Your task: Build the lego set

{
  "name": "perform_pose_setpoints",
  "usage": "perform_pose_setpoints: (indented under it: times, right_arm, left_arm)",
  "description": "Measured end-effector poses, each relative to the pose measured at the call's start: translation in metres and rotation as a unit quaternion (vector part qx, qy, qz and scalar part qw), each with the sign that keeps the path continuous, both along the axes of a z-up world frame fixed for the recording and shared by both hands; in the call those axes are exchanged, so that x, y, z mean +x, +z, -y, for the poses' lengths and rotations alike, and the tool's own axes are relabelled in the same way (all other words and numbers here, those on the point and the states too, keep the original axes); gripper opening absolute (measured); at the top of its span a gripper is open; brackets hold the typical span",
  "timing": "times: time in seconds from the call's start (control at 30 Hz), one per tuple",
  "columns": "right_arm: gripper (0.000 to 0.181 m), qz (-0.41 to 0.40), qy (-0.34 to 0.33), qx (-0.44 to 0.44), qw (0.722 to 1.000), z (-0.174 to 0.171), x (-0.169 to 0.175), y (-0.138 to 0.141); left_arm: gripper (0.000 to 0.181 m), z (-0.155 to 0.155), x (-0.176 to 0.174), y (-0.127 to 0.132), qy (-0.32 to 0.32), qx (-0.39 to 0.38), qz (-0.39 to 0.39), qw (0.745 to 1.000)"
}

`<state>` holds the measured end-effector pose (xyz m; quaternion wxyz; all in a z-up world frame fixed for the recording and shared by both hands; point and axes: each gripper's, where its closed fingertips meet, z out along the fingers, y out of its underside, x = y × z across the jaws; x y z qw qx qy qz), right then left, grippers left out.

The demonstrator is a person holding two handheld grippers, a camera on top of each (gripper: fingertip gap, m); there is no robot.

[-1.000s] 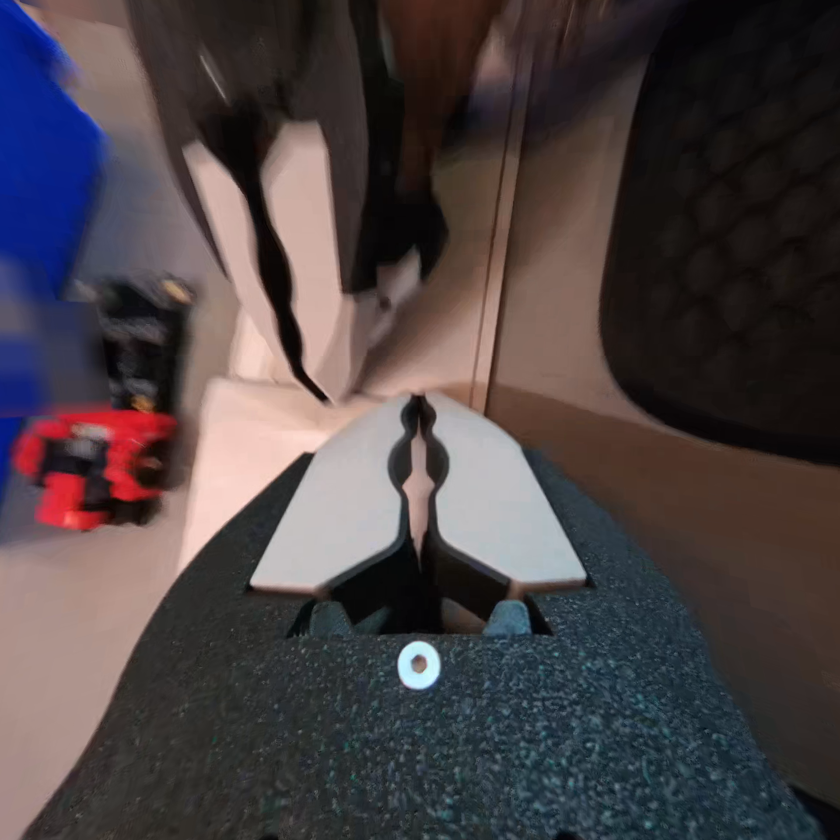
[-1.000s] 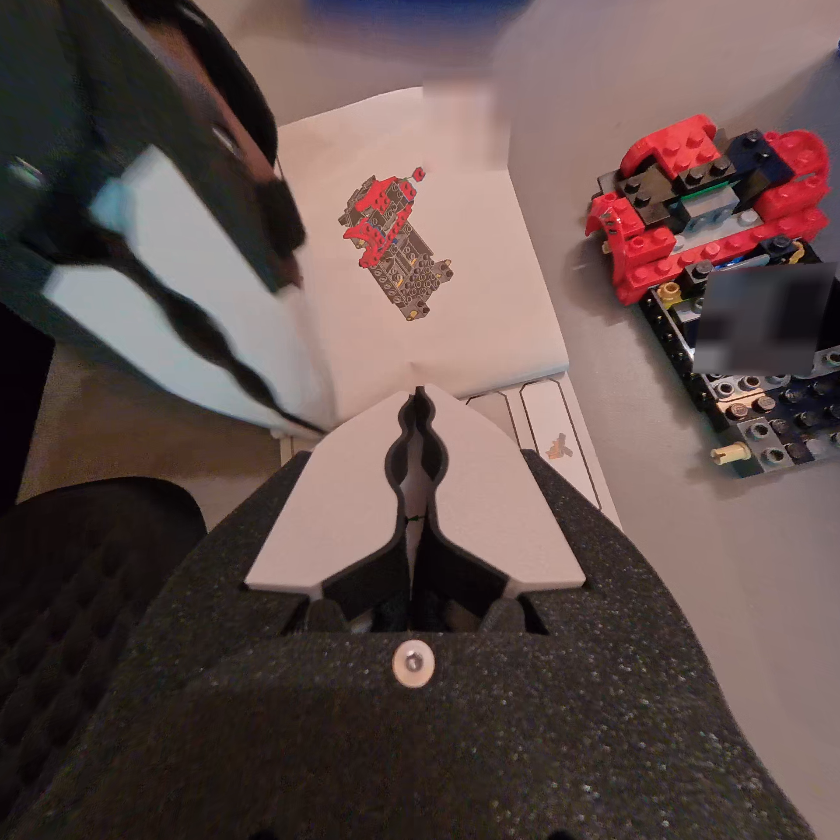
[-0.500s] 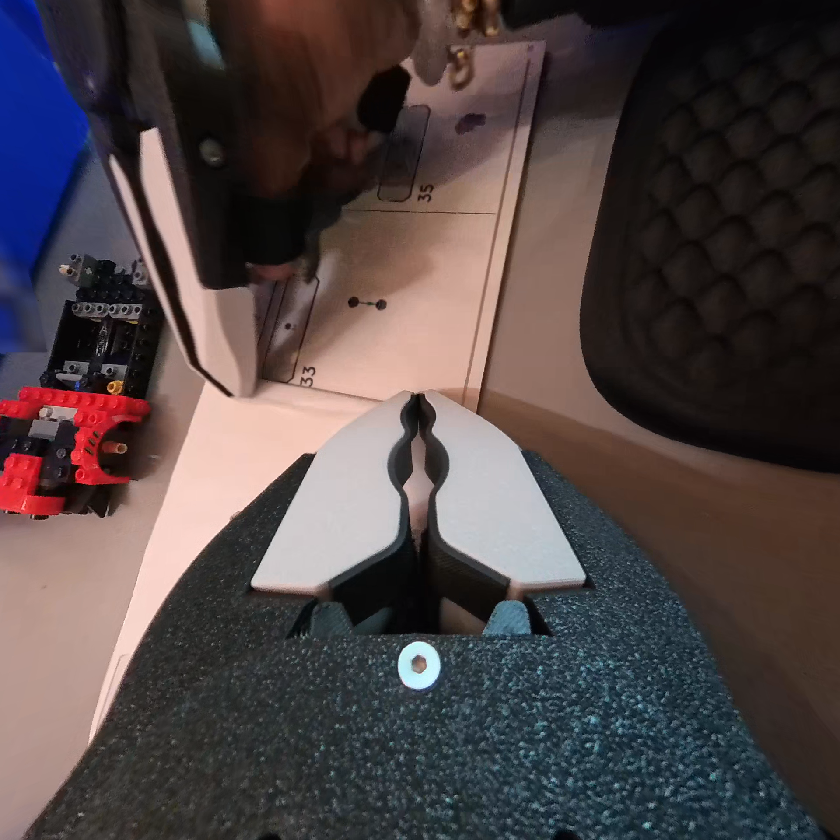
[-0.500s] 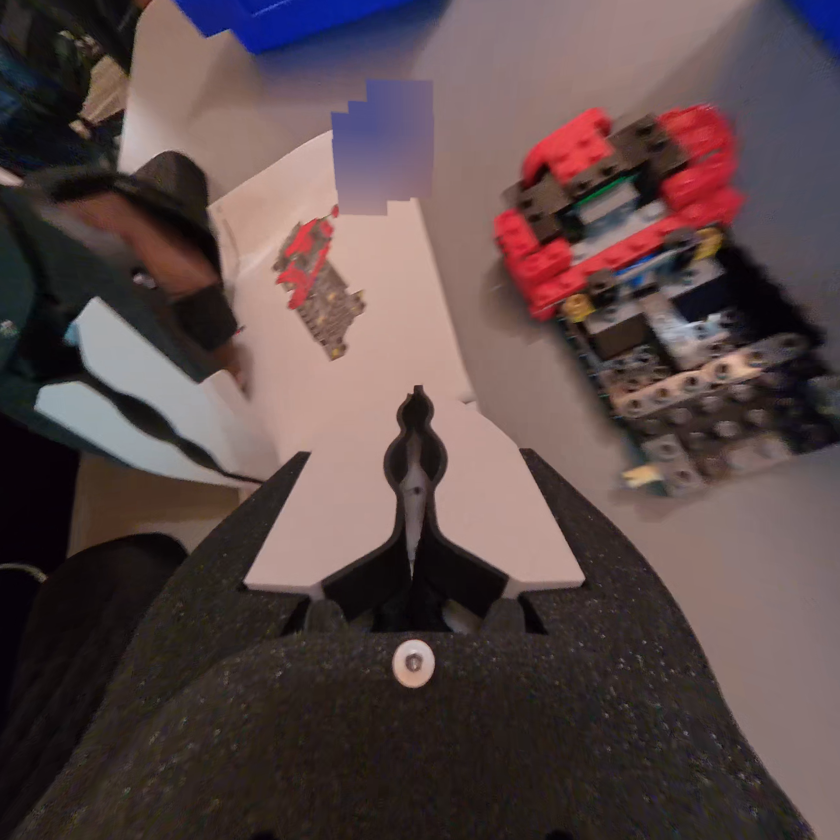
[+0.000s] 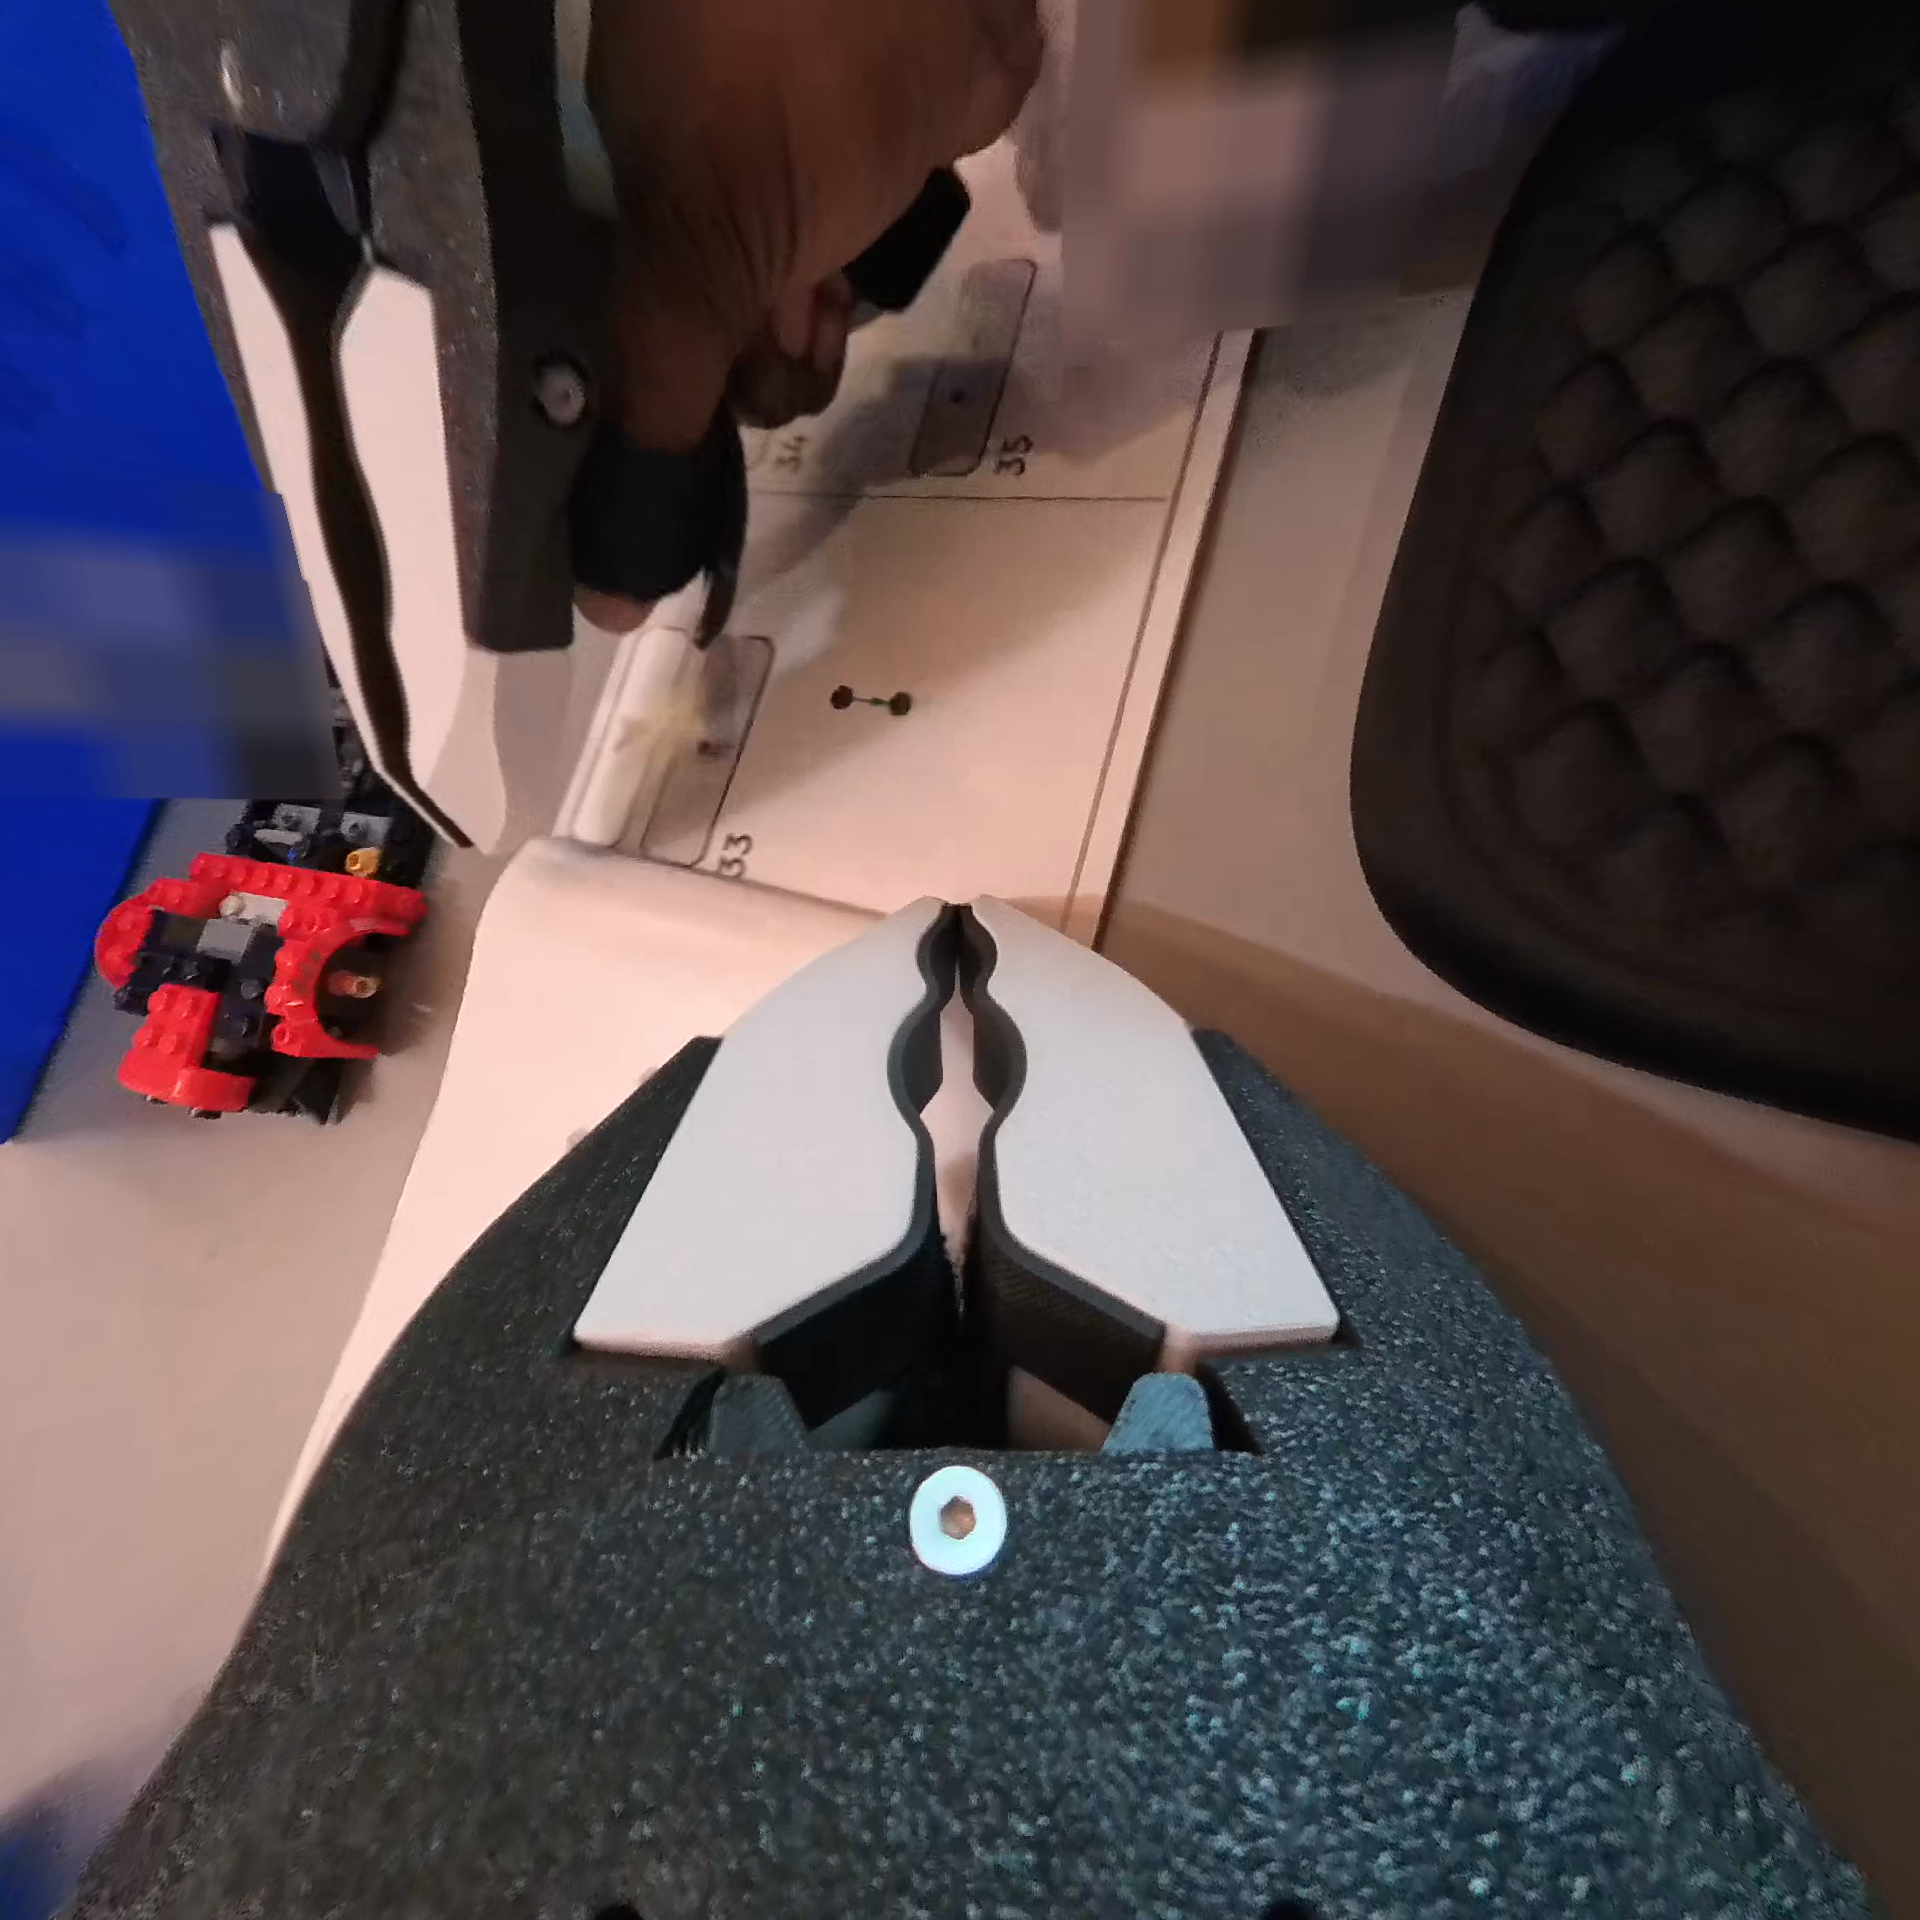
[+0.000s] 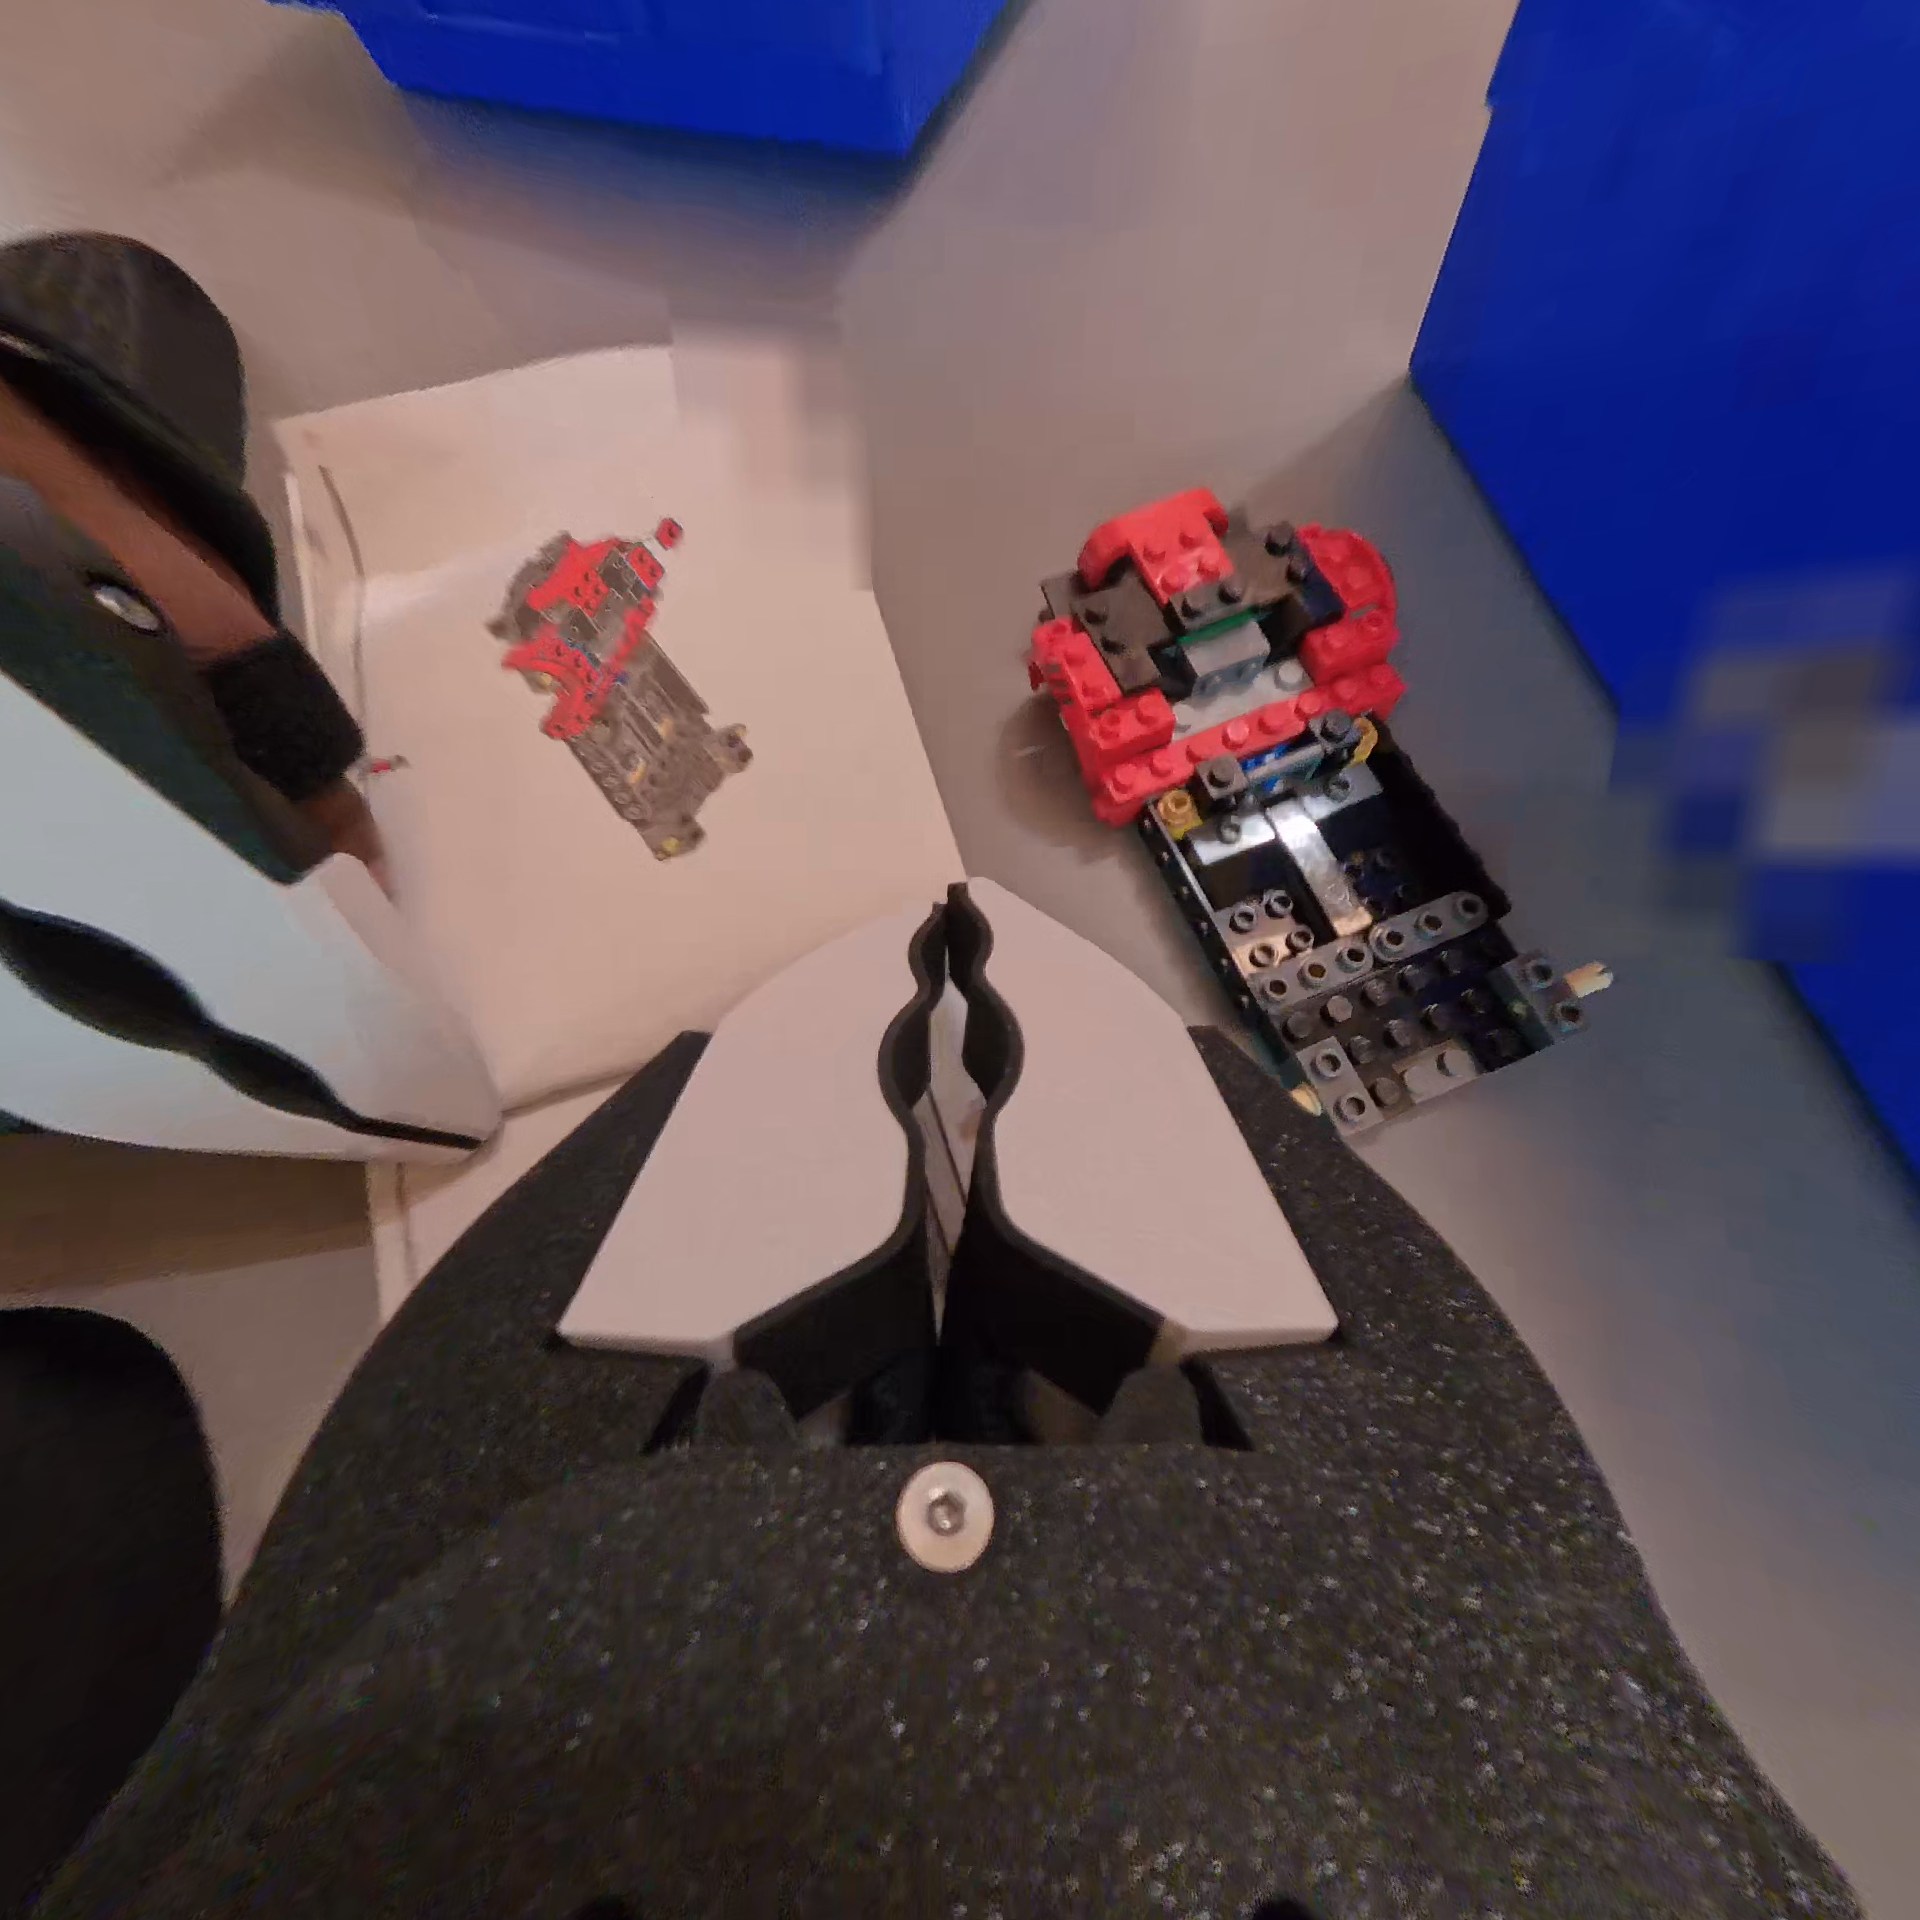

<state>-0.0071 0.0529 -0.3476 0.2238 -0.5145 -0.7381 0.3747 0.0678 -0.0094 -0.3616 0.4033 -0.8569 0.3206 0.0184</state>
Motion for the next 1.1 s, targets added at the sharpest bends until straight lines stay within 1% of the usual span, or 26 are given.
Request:
perform_pose_setpoints:
  times: [0.07, 0.1, 0.17, 0.2, 0.23, 0.3, 0.37, 0.4, 0.47, 0.53, 0.6, 0.63, 0.67, 0.7, 0.8, 0.87, 0.9, 0.93, 0.97, 1.0, 1.07, 1.1]
  right_arm:
    - [0.000, -0.022, 0.001, -0.008, 1.000, 0.007, 0.002, 0.020]
    - [0.000, -0.032, 0.003, -0.012, 0.999, 0.012, 0.003, 0.029]
    - [0.002, -0.041, 0.015, -0.016, 0.999, 0.026, 0.006, 0.042]
    - [0.019, -0.034, 0.018, -0.015, 0.999, 0.033, 0.007, 0.043]
    - [0.022, -0.016, 0.029, -0.009, 0.999, 0.040, 0.008, 0.039]
    - [0.022, 0.018, 0.057, 0.012, 0.998, 0.056, 0.007, 0.028]
    - [0.016, 0.020, 0.071, 0.034, 0.997, 0.065, -0.007, 0.021]
    - [0.014, 0.018, 0.076, 0.037, 0.996, 0.068, -0.016, 0.019]
    - [0.011, 0.028, 0.085, 0.032, 0.995, 0.076, -0.034, 0.013]
    - [0.011, 0.046, 0.093, 0.024, 0.994, 0.083, -0.046, 0.004]
    - [0.010, 0.055, 0.098, 0.014, 0.994, 0.087, -0.052, -0.005]
    - [0.009, 0.060, 0.100, 0.010, 0.993, 0.088, -0.052, -0.010]
    - [0.008, 0.069, 0.099, 0.009, 0.993, 0.088, -0.051, -0.016]
    - [0.006, 0.066, 0.096, 0.001, 0.993, 0.088, -0.051, -0.019]
    - [0.005, 0.056, 0.087, -0.045, 0.994, 0.089, -0.052, -0.020]
    - [0.005, 0.059, 0.090, -0.044, 0.993, 0.089, -0.052, -0.020]
    - [0.005, 0.060, 0.094, -0.038, 0.993, 0.089, -0.052, -0.020]
    - [0.011, 0.067, 0.106, -0.034, 0.991, 0.091, -0.050, -0.019]
    - [0.022, 0.074, 0.119, -0.035, 0.989, 0.094, -0.049, -0.016]
    - [0.027, 0.070, 0.128, -0.041, 0.988, 0.097, -0.052, -0.007]
    - [0.038, 0.027, 0.138, -0.067, 0.988, 0.104, -0.064, 0.025]
    - [0.041, 0.003, 0.143, -0.078, 0.987, 0.107, -0.073, 0.044]
  left_arm:
    - [0.000, -0.001, -0.004, 0.015, 0.021, 0.028, 0.011, 0.999]
    - [0.000, 0.000, -0.004, 0.027, 0.027, 0.047, 0.037, 0.998]
    - [0.016, 0.008, -0.013, 0.048, 0.046, 0.067, 0.096, 0.992]
    - [0.015, 0.014, -0.024, 0.052, 0.062, 0.064, 0.112, 0.990]
    - [0.015, 0.021, -0.040, 0.053, 0.085, 0.058, 0.115, 0.988]
    - [0.011, 0.034, -0.085, 0.049, 0.155, 0.058, 0.096, 0.982]
    - [0.009, 0.045, -0.128, 0.042, 0.219, 0.056, 0.080, 0.971]
    - [0.008, 0.049, -0.144, 0.037, 0.242, 0.048, 0.079, 0.966]
    - [0.008, 0.051, -0.165, 0.027, 0.267, 0.027, 0.071, 0.961]
    - [0.006, 0.047, -0.175, 0.023, 0.275, 0.027, 0.052, 0.960]
    - [0.004, 0.041, -0.180, 0.020, 0.272, 0.035, 0.013, 0.961]
    - [0.003, 0.041, -0.181, 0.014, 0.270, 0.026, -0.009, 0.962]
    - [0.001, 0.044, -0.181, 0.003, 0.266, -0.003, -0.028, 0.964]
    - [0.000, 0.045, -0.179, -0.002, 0.265, -0.009, -0.036, 0.964]
    - [0.000, 0.046, -0.179, -0.002, 0.273, -0.003, -0.044, 0.961]
    - [0.004, 0.048, -0.181, -0.001, 0.284, 0.002, -0.033, 0.958]
    - [0.007, 0.050, -0.183, 0.003, 0.291, 0.010, -0.025, 0.956]
    - [0.009, 0.052, -0.185, 0.010, 0.298, 0.032, -0.014, 0.954]
    - [0.011, 0.055, -0.186, 0.024, 0.304, 0.068, 0.005, 0.950]
    - [0.013, 0.058, -0.186, 0.040, 0.308, 0.113, 0.032, 0.944]
    - [0.015, 0.069, -0.183, 0.075, 0.306, 0.213, 0.109, 0.922]
    - [0.014, 0.075, -0.180, 0.090, 0.294, 0.262, 0.148, 0.907]
